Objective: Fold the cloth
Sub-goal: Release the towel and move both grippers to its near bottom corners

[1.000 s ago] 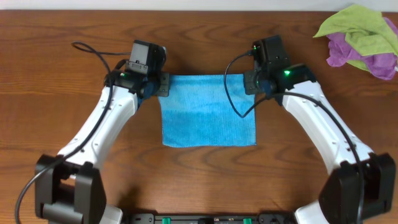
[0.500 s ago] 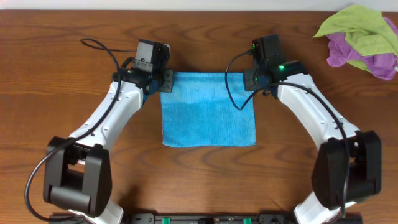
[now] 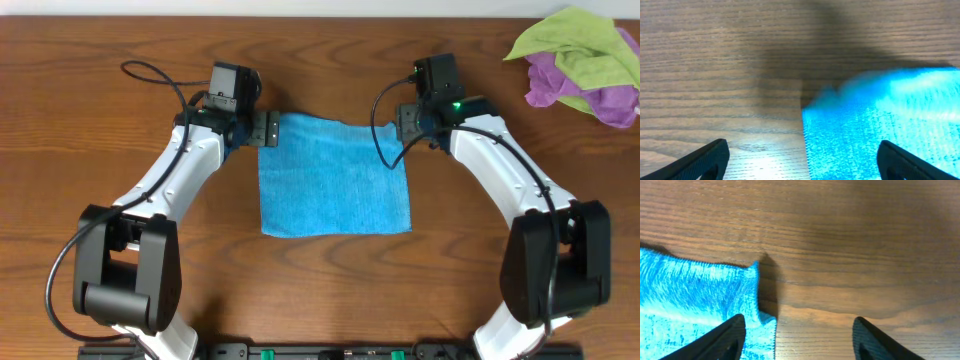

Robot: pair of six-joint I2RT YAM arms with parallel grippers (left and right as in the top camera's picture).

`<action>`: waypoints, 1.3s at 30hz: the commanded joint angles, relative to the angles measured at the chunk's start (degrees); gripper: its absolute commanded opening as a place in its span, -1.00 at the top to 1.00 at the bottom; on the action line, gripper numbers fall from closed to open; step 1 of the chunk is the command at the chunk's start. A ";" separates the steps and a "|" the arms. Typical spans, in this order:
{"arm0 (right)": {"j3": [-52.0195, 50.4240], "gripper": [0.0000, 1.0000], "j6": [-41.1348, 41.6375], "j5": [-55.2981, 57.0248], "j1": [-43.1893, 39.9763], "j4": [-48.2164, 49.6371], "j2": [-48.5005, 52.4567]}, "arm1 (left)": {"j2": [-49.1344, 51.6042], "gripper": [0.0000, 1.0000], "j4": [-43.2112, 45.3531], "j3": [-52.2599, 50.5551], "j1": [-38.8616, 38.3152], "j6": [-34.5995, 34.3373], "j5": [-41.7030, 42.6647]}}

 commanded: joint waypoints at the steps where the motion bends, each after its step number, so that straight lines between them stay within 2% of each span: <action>1: 1.40 -0.49 -0.24 1.38 -0.20 -0.87 0.20 | 0.42 -0.90 -2.56 3.30 -0.07 0.17 -1.22; 2: 1.95 -0.59 -0.26 1.42 -0.20 -1.57 0.00 | 0.42 -0.90 -4.35 4.35 -0.07 0.17 -1.40; 6: 5.49 -0.80 -0.72 1.62 -0.20 -4.50 -0.42 | -0.02 -0.90 -10.60 8.79 -0.07 0.17 -1.42; 9: 7.50 -0.81 -0.70 1.55 -0.20 -7.48 -0.42 | -0.85 -0.90 -13.14 10.67 -0.07 0.13 -1.36; 12: 8.04 -0.71 -0.68 1.55 -0.13 -12.96 -0.44 | -2.08 -1.00 -17.16 10.97 -0.07 -0.70 -0.61; 13: 8.04 -0.70 -0.66 1.51 -0.13 -14.78 -0.44 | -2.47 -0.91 -18.91 10.97 -0.07 -1.46 -0.15; 14: 8.04 -0.75 -0.66 1.49 -0.13 -18.25 -0.44 | -2.95 -0.89 -21.53 10.97 -0.07 -2.05 0.96; 16: 8.04 -0.73 -0.63 1.22 -0.13 -21.81 -0.66 | -3.61 -0.80 -24.92 10.97 -0.07 -2.89 2.29; 20: 7.91 -0.77 0.70 0.04 -0.13 -25.42 -3.69 | -6.34 -0.58 -30.60 10.69 -0.13 -4.20 4.48; 24: 4.98 -0.85 1.64 0.28 0.09 -26.34 -11.04 | -12.24 -0.55 -32.06 8.07 -0.13 -4.83 4.90; 28: -4.15 -0.93 1.97 0.04 0.68 -23.23 -23.43 | -22.80 -0.60 -29.51 -0.81 -0.17 -5.66 5.84; 33: -10.54 -0.93 4.39 0.07 2.69 -24.59 -34.36 | -31.74 -0.62 -29.53 -8.74 -0.66 -6.34 6.47; 39: -20.39 -0.89 11.47 -0.24 4.98 -26.91 -46.56 | -40.70 -0.61 -29.83 -18.60 -5.25 -9.22 6.62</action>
